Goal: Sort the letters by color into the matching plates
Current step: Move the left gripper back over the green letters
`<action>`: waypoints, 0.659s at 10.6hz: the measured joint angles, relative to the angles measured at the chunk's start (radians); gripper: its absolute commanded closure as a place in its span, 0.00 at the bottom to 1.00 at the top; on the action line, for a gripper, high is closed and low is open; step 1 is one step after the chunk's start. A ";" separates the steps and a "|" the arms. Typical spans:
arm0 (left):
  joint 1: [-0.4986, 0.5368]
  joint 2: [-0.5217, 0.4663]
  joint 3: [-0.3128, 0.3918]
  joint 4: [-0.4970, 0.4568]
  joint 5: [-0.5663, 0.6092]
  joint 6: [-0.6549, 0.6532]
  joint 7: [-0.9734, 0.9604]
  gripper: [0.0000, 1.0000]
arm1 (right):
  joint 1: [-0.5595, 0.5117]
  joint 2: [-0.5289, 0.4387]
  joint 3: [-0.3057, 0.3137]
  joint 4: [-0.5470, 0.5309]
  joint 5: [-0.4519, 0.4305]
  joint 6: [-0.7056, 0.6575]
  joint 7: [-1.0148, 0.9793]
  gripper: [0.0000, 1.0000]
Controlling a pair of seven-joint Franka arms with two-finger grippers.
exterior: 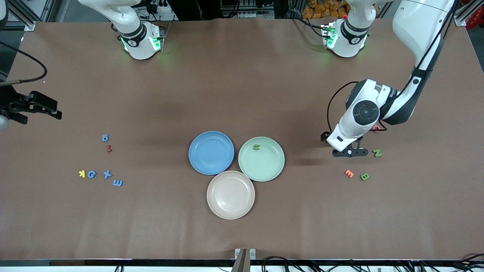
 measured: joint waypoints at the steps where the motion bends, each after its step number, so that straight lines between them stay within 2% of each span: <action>1: 0.000 -0.001 -0.001 0.003 0.000 0.005 0.000 0.00 | 0.004 -0.021 -0.003 -0.020 0.000 0.000 0.000 0.00; 4: 0.003 -0.019 -0.002 0.030 0.000 0.008 0.000 0.00 | 0.009 -0.060 -0.005 -0.066 0.000 0.001 0.000 0.00; 7: 0.010 -0.057 -0.002 0.046 -0.038 0.007 -0.206 0.00 | 0.009 -0.070 -0.011 -0.076 0.000 0.002 0.018 0.00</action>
